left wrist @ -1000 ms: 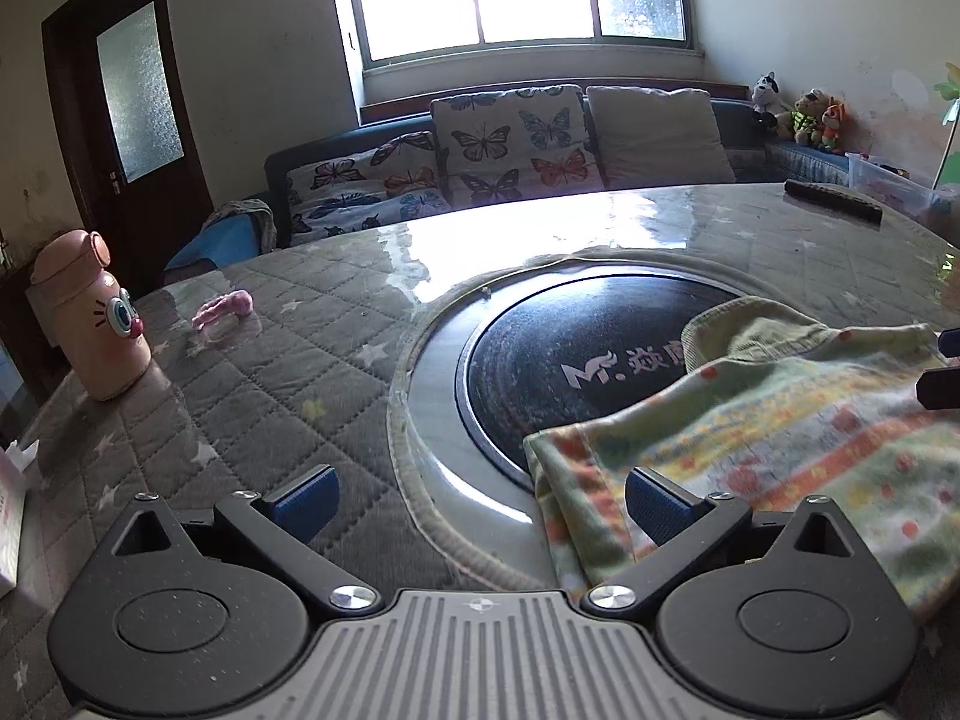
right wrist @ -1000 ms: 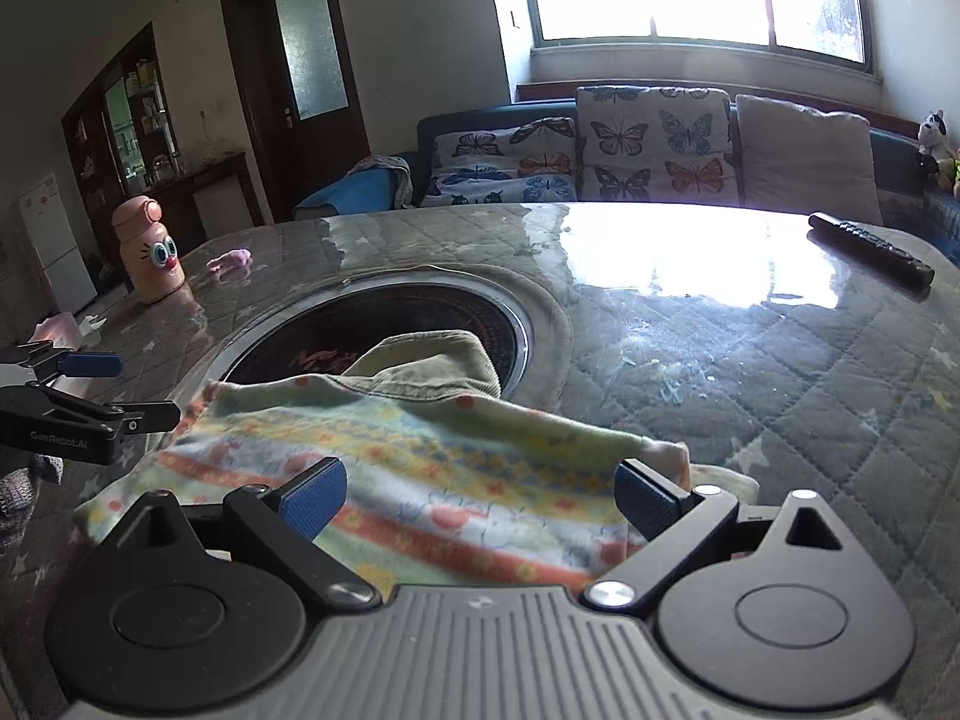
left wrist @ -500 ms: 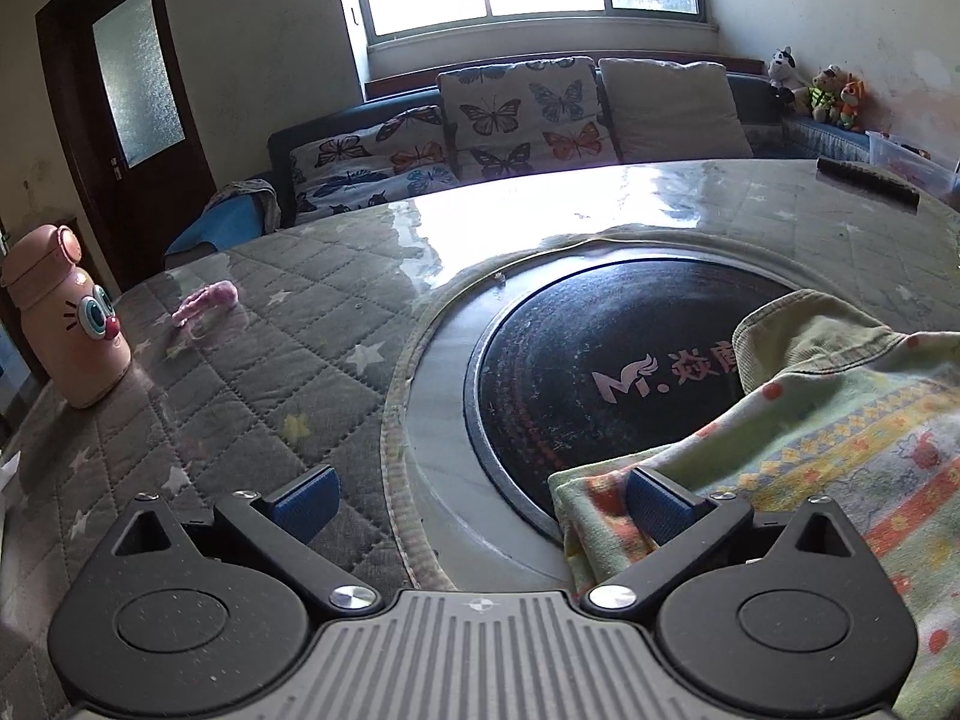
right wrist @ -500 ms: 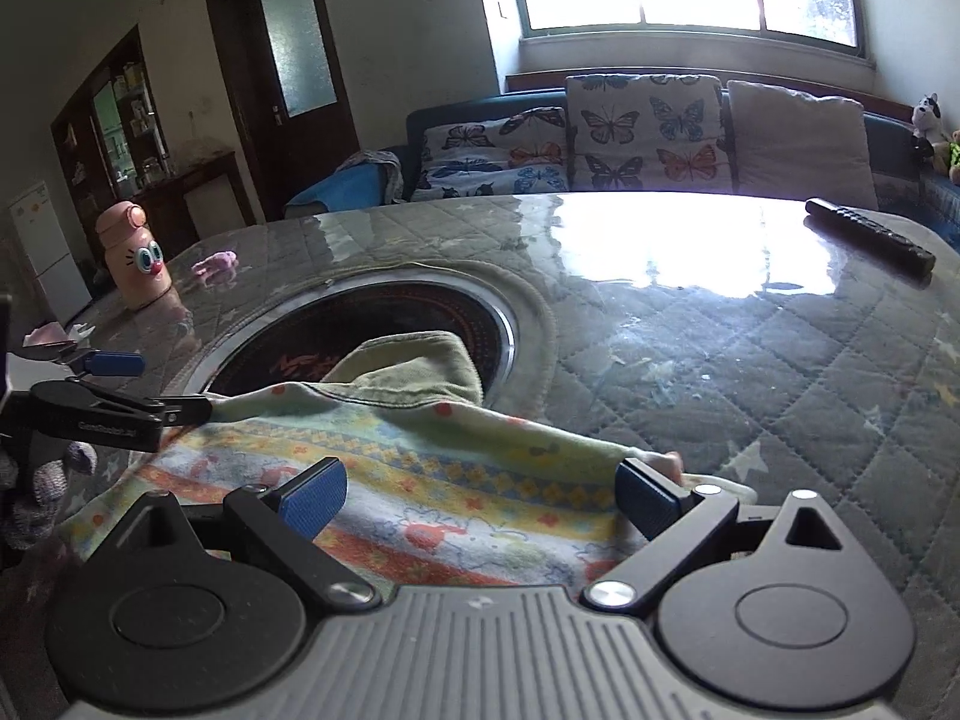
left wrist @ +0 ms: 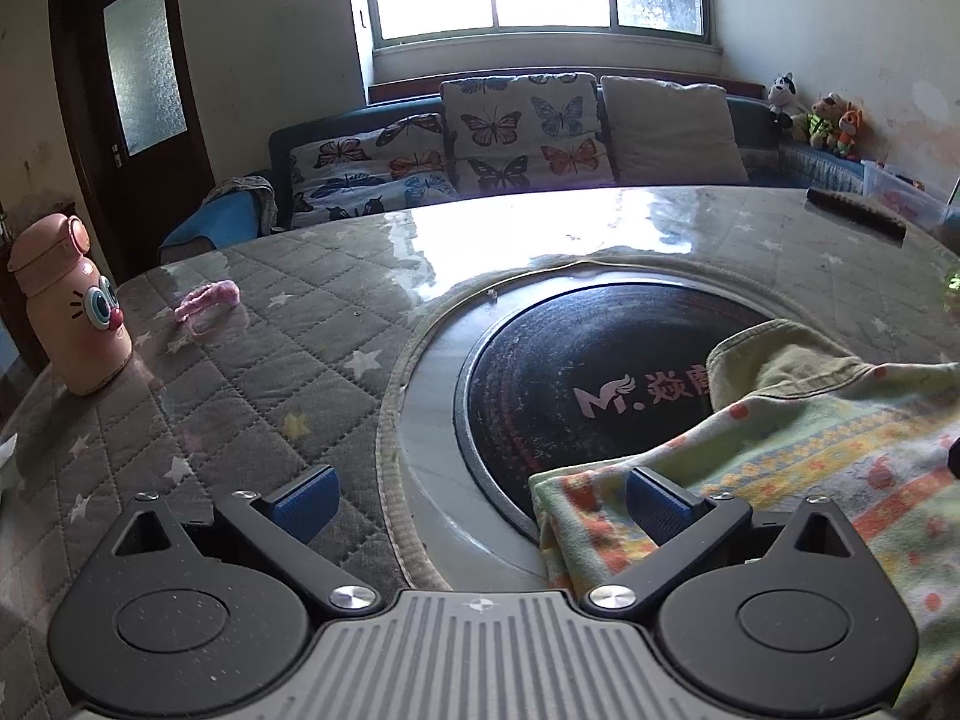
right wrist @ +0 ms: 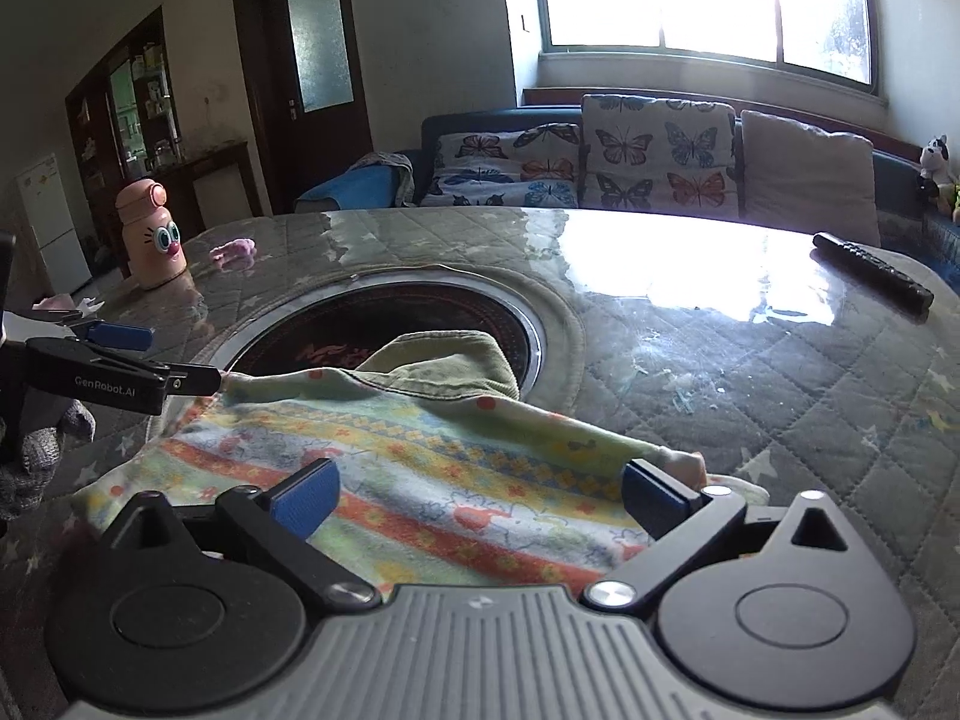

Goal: Fold clothes

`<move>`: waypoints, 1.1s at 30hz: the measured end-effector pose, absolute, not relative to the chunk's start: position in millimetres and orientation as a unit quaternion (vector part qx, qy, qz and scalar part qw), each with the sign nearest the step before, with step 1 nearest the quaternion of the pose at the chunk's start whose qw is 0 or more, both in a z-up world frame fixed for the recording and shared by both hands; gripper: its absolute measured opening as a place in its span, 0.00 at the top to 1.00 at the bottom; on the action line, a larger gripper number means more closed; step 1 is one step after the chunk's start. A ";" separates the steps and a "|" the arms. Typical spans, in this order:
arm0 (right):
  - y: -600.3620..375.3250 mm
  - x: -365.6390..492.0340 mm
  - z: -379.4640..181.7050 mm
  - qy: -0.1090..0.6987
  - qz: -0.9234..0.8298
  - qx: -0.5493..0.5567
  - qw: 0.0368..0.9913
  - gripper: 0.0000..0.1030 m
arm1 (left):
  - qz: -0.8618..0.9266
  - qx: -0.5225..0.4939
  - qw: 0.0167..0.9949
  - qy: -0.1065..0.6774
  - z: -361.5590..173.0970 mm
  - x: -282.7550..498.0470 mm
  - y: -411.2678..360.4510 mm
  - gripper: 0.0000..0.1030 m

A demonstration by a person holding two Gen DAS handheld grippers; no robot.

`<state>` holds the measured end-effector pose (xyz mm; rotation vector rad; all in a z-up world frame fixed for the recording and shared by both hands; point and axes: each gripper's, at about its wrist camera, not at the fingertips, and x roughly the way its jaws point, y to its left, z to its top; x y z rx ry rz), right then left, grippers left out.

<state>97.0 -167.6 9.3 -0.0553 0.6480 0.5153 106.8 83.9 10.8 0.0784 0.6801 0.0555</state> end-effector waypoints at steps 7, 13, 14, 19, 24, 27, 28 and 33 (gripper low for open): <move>-167.2 77.7 11.8 0.307 0.248 -0.012 0.919 0.00 | 0.017 0.031 0.942 0.333 13.9 91.7 77.1 0.00; -166.2 65.5 11.6 0.303 0.243 -0.004 0.921 0.00 | 0.012 0.028 0.945 0.327 16.0 80.8 72.8 0.00; -165.8 63.7 11.9 0.302 0.243 -0.003 0.922 0.00 | 0.011 0.028 0.945 0.326 16.5 79.1 72.1 0.00; -161.9 54.9 12.9 0.300 0.246 -0.005 0.922 0.00 | 0.008 0.025 0.946 0.323 19.0 71.8 69.3 0.00; -158.8 44.4 12.2 0.299 0.250 -0.002 0.921 0.00 | 0.005 0.022 0.947 0.319 21.2 65.0 65.0 0.00; -156.5 39.2 10.8 0.299 0.250 0.000 0.921 0.00 | 0.003 0.023 0.948 0.318 21.8 60.7 61.7 0.00; -155.1 37.4 10.5 0.300 0.248 -0.001 0.921 0.00 | 0.002 0.023 0.948 0.318 21.9 59.3 60.6 0.00; -150.1 28.5 10.9 0.296 0.249 -0.007 0.922 0.00 | -0.003 0.023 0.949 0.315 24.6 51.2 56.3 0.00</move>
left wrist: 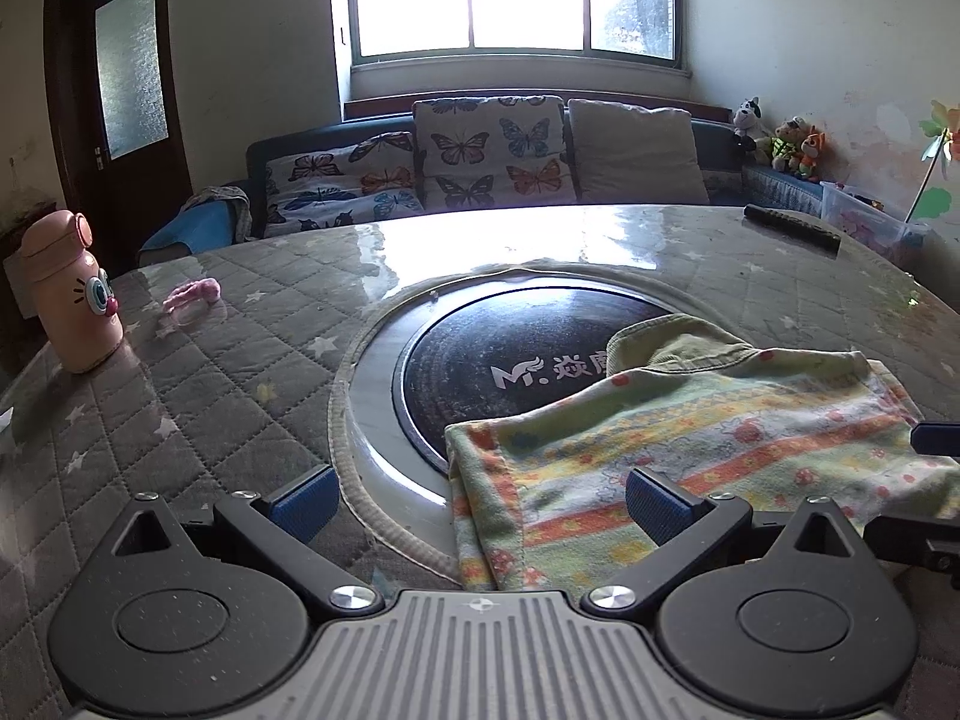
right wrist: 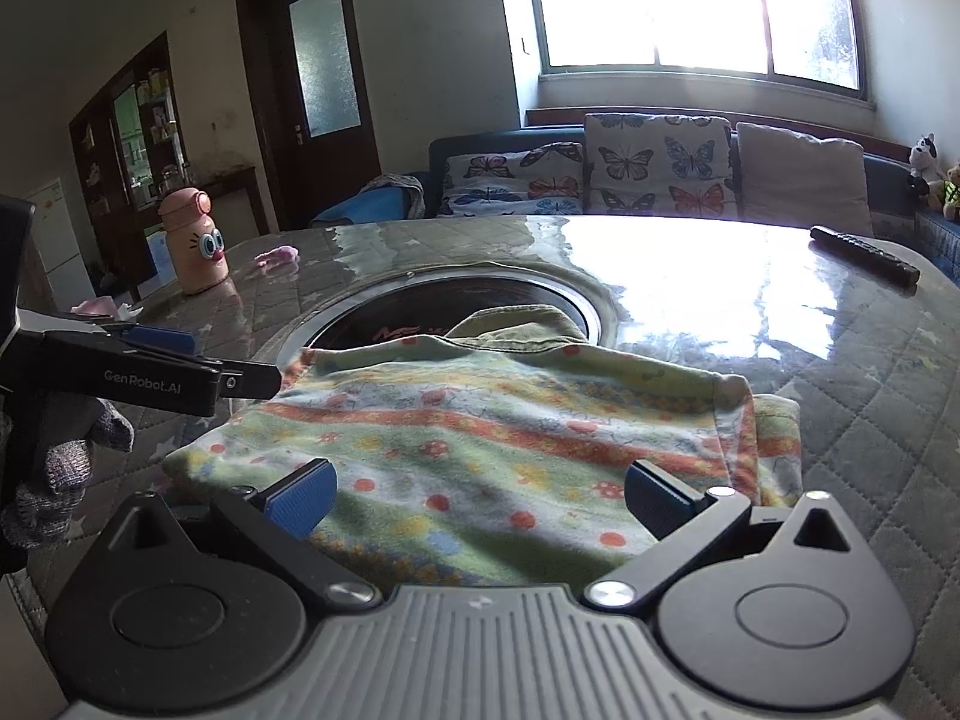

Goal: Fold clothes

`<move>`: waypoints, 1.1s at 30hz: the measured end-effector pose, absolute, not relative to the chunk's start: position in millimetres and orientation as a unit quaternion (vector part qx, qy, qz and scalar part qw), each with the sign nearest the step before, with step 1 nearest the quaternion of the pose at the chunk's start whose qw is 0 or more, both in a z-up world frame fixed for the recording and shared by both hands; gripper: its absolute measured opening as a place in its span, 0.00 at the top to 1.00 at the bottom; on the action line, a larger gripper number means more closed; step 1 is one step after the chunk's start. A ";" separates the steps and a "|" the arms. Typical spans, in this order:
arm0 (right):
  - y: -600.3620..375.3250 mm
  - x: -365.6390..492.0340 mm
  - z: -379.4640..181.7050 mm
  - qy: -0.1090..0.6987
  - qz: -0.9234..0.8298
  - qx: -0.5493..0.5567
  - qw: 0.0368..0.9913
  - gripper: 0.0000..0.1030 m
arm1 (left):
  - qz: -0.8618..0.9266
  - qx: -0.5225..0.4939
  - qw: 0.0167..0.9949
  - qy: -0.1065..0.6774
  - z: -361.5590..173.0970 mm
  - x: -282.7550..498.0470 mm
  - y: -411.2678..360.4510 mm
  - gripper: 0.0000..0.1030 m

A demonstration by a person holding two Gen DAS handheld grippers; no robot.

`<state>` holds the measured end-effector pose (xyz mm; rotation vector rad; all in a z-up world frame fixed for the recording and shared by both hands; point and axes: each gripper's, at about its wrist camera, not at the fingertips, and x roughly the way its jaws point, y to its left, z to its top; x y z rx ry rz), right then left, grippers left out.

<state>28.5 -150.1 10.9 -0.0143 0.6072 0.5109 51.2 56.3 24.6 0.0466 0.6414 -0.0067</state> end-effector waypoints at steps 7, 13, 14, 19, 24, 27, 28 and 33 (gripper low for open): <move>-144.1 19.9 8.3 0.301 0.246 -0.011 0.921 0.00 | -0.009 0.022 0.949 0.315 24.4 41.9 53.1 0.00; -142.0 12.5 6.3 0.303 0.247 -0.018 0.920 0.00 | -0.002 0.025 0.948 0.318 21.2 35.3 52.1 0.00; -141.4 10.4 6.4 0.302 0.248 -0.021 0.920 0.00 | -0.001 0.024 0.948 0.318 20.8 34.2 52.3 0.00; -138.5 3.4 6.9 0.298 0.250 -0.033 0.921 0.00 | 0.004 0.022 0.947 0.322 18.2 29.6 52.6 0.00; -136.6 -0.1 7.8 0.297 0.253 -0.037 0.920 0.00 | 0.010 0.020 0.945 0.326 16.2 26.1 53.8 0.00; -134.4 -3.2 8.2 0.295 0.257 -0.044 0.919 0.00 | 0.013 0.017 0.945 0.327 15.3 24.0 55.4 0.00; -133.7 -4.0 8.2 0.295 0.259 -0.046 0.919 0.00 | 0.014 0.017 0.945 0.327 15.0 22.8 55.4 0.00; -127.7 -6.9 7.1 0.295 0.265 -0.058 0.916 0.00 | 0.020 0.012 0.944 0.329 13.7 17.4 61.2 0.00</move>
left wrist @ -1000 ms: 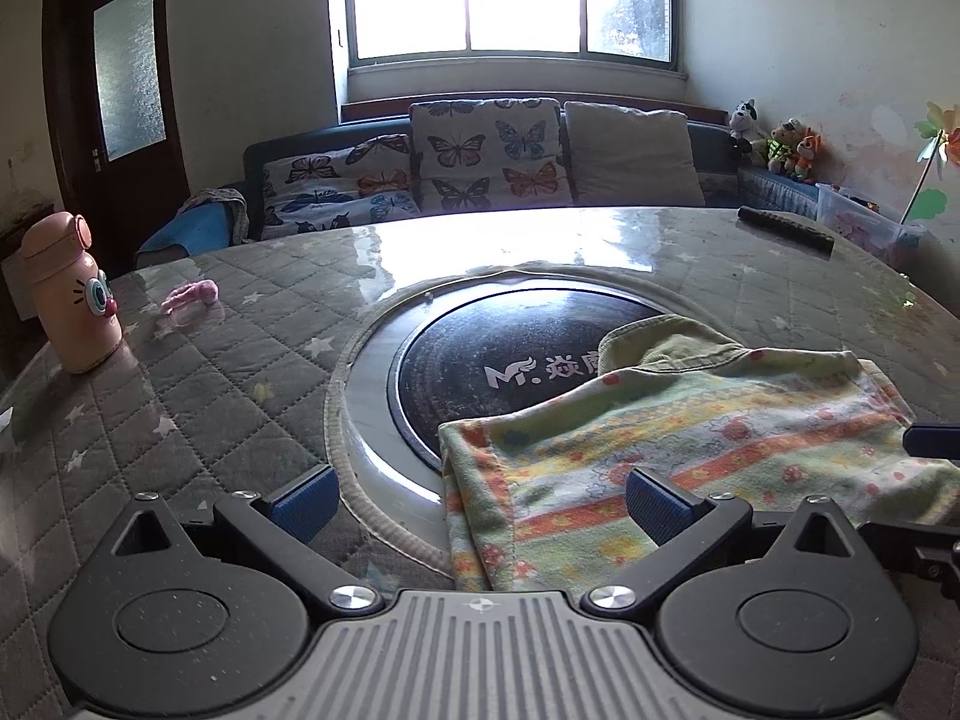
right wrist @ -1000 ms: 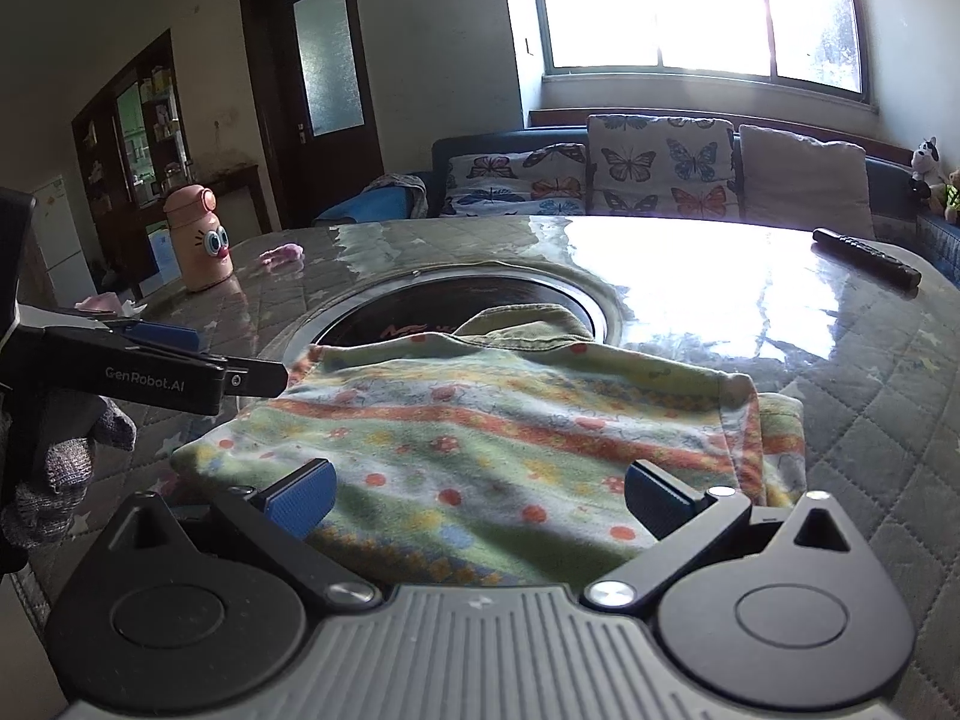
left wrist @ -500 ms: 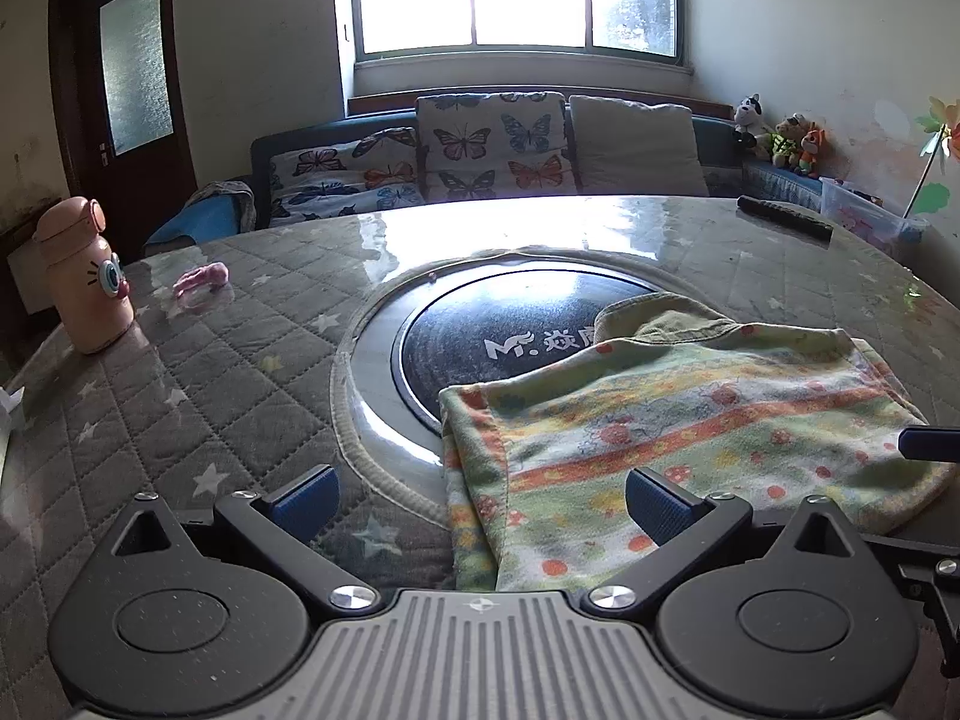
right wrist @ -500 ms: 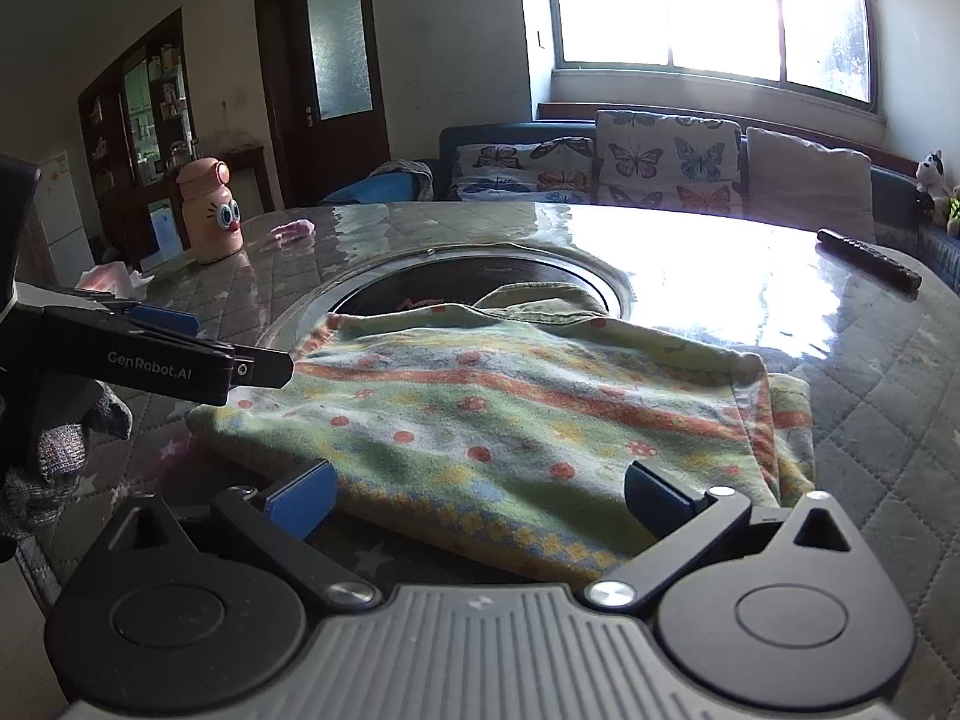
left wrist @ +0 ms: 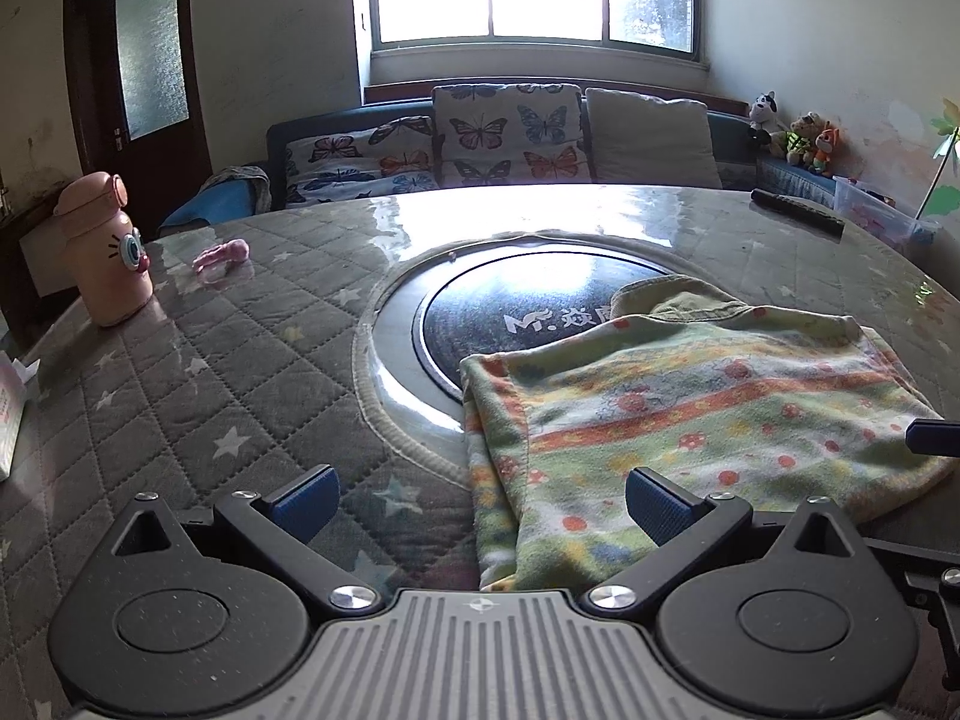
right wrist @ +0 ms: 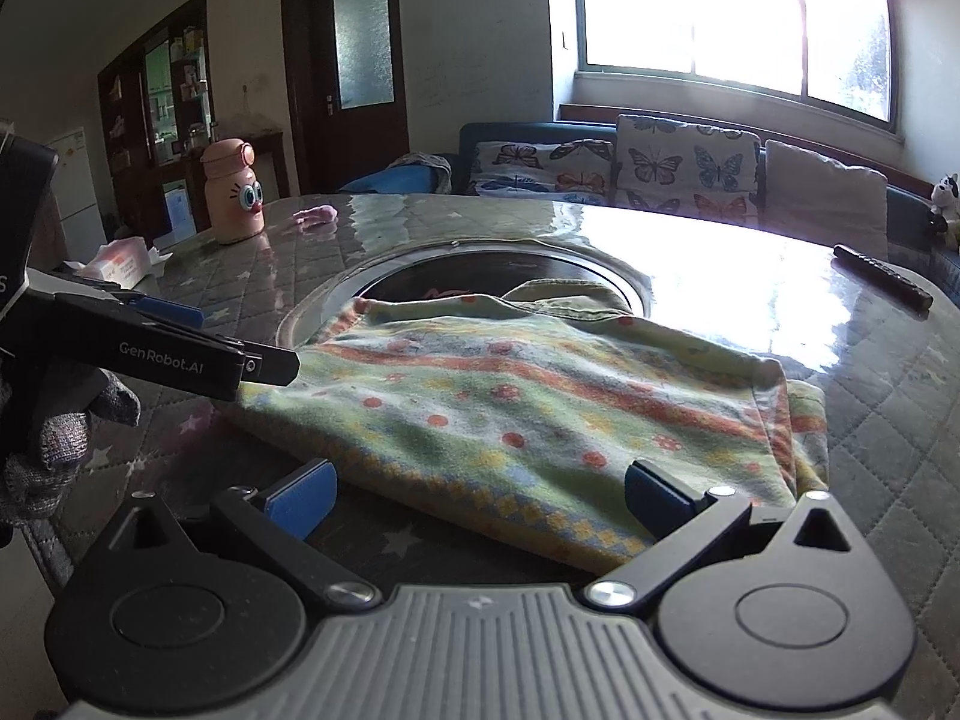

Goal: Fold clothes

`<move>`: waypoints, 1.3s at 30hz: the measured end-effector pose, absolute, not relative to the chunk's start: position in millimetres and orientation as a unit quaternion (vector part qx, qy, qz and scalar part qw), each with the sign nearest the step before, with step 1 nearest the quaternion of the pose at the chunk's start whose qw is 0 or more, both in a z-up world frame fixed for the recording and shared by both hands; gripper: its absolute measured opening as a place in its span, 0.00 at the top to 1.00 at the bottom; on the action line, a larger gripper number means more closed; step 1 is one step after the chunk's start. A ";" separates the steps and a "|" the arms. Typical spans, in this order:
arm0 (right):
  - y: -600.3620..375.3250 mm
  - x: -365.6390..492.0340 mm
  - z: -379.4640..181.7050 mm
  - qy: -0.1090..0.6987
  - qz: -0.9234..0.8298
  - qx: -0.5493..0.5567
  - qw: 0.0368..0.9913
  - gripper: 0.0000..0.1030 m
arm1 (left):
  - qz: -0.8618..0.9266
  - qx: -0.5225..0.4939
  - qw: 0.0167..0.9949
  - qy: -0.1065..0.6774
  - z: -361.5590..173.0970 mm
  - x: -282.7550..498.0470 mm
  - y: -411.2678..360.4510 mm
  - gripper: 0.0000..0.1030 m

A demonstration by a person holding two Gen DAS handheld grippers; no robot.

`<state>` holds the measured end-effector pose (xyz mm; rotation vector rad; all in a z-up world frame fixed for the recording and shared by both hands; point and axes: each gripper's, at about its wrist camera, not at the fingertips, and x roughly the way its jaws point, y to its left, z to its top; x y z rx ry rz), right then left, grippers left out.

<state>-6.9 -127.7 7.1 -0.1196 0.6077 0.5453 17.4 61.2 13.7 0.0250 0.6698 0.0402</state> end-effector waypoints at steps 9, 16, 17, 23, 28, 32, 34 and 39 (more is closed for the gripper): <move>-114.4 -9.3 5.5 0.292 0.281 -0.085 0.910 0.00 | 0.037 0.003 0.942 0.334 11.4 15.4 75.9 0.00; -107.9 -6.9 6.8 0.292 0.293 -0.092 0.906 0.00 | 0.037 0.010 0.939 0.343 6.8 19.7 75.7 0.00; -107.4 -6.9 6.8 0.292 0.294 -0.093 0.905 0.00 | 0.037 0.010 0.938 0.345 5.7 20.3 76.0 0.00; -100.4 -5.2 8.3 0.290 0.304 -0.104 0.901 0.00 | 0.034 0.013 0.937 0.349 5.2 22.3 78.6 0.00; -94.7 -4.5 8.4 0.291 0.313 -0.111 0.897 0.00 | 0.031 0.011 0.936 0.349 5.9 22.8 79.9 0.00; -88.6 -5.0 7.5 0.292 0.321 -0.121 0.893 0.00 | 0.031 0.008 0.937 0.349 6.6 22.9 82.1 0.00; -86.7 -5.3 7.8 0.291 0.326 -0.125 0.891 0.00 | 0.032 0.006 0.938 0.346 8.2 22.6 83.9 0.00; -80.3 -4.9 9.7 0.289 0.335 -0.132 0.887 0.00 | 0.037 0.009 0.938 0.345 8.9 24.0 89.2 0.00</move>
